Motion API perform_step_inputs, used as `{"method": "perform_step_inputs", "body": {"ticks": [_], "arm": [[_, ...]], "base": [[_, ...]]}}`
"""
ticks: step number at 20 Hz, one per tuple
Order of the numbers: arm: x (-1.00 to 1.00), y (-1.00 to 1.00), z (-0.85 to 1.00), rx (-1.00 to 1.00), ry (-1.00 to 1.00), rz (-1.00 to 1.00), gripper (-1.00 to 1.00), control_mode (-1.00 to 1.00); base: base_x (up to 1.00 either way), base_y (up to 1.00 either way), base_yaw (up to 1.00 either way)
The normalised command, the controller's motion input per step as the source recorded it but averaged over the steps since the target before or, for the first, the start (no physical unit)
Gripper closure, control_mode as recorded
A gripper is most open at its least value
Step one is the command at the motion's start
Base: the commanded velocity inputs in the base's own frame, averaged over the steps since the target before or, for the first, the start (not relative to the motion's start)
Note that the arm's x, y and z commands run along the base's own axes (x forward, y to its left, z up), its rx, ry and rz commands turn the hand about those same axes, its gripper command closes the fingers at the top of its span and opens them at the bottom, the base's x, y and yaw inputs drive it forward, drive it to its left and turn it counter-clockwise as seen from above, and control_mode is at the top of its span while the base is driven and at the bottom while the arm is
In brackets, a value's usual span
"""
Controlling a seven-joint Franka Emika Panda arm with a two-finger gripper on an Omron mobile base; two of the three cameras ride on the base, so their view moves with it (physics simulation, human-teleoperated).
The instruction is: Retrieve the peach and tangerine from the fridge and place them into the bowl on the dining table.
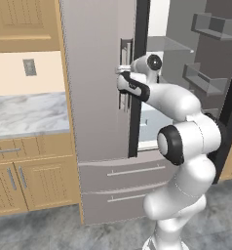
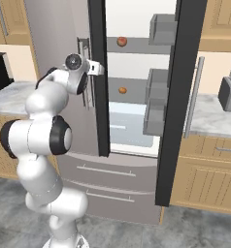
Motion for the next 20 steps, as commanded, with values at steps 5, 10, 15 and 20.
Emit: {"method": "perform_step_inputs", "body": {"ticks": [5, 10, 15, 20], "arm": [[-0.5, 0.4, 0.08, 0.0, 0.33, 0.02, 1.0, -1.0], [-1.0, 0.61, 0.02, -0.05, 0.12, 0.13, 1.0, -1.0], [-1.0, 0.95, 0.0, -0.16, -0.04, 0.13, 1.0, -1.0], [-1.0, 1.0, 0.07, -0.2, -0.1, 0.09, 1.0, -1.0]], "base": [[0.0, 0.0, 0.0], [0.0, 0.0, 0.0], [0.0, 0.0, 0.0], [0.0, 0.0, 0.0]]}}
